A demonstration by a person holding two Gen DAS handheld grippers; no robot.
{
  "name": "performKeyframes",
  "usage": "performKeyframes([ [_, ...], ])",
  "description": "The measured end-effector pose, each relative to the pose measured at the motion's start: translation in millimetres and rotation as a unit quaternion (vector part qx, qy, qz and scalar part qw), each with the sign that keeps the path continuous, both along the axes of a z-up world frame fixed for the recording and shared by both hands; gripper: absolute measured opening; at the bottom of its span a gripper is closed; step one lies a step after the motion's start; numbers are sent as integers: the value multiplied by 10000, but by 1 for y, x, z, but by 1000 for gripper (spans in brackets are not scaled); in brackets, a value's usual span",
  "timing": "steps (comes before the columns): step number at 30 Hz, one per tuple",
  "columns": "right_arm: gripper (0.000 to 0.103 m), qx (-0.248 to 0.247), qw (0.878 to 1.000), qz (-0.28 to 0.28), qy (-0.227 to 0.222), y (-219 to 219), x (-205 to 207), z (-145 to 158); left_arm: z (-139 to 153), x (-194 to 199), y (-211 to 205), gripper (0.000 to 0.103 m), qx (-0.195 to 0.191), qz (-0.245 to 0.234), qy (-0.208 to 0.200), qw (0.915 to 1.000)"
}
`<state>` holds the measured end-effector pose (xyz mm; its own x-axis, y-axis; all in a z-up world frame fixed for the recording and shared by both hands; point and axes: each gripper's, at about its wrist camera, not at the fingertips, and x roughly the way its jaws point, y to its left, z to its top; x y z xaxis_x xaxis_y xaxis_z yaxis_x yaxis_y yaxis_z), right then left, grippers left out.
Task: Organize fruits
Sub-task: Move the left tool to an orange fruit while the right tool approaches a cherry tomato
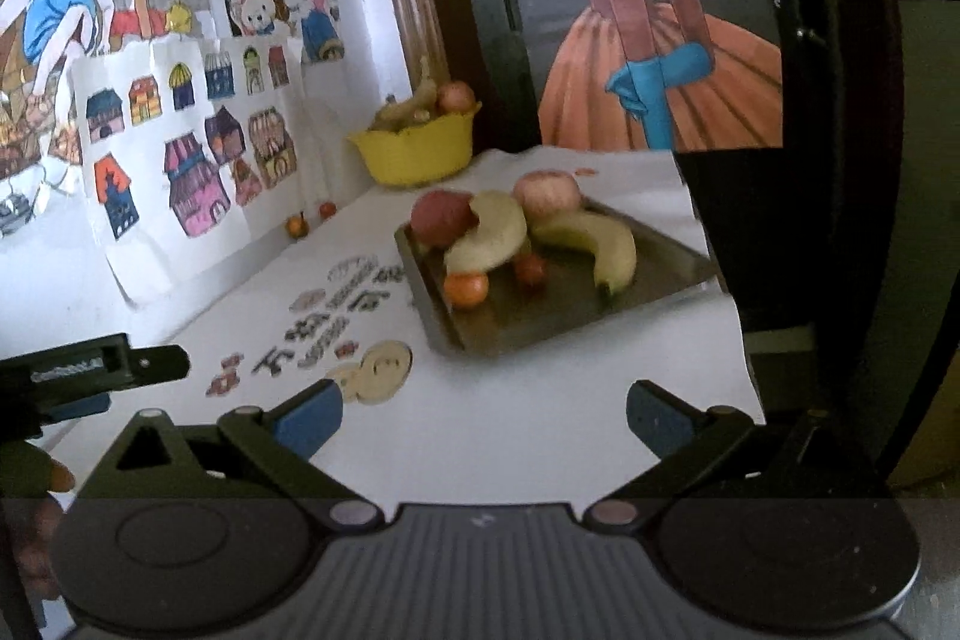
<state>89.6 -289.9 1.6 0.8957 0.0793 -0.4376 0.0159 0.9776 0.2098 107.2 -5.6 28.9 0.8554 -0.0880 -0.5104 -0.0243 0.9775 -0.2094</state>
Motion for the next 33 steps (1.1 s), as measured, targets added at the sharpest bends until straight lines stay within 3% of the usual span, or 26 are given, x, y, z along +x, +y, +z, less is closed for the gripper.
performKeyframes([
  [9, 103, 230, 9994, 246, 107, -9, 17, -11, -2, 28, -12, 102, 256, 245, 165, 9992],
  [12, 103, 785, 9935, 816, -92, -29, 40, -18, 0, 53, -19, 102, 275, 362, 126, 9989],
  [15, 103, 1594, 9761, 1456, -245, -57, 71, -28, 5, 95, -29, 102, 354, 333, 169, 9987],
  [18, 103, 1528, 9747, 1626, -102, -76, 104, -25, 11, 130, -37, 102, 288, 274, 243, 9989],
  [22, 103, 1269, 9745, 1817, 349, -91, 139, -10, 22, 162, -47, 102, 183, 371, 581, 9975],
  [27, 103, 1566, 9640, 1782, 1203, -100, 171, 23, 42, 198, -50, 102, 75, 656, 1576, 9853],
  [30, 103, 1496, 9599, 1728, 1625, -99, 190, 56, 56, 220, -50, 102, 44, 781, 1826, 9801],
  [33, 103, 1291, 9594, 1761, 1787, -94, 221, 93, 58, 244, -47, 102, -94, 987, 1763, 9793],
])
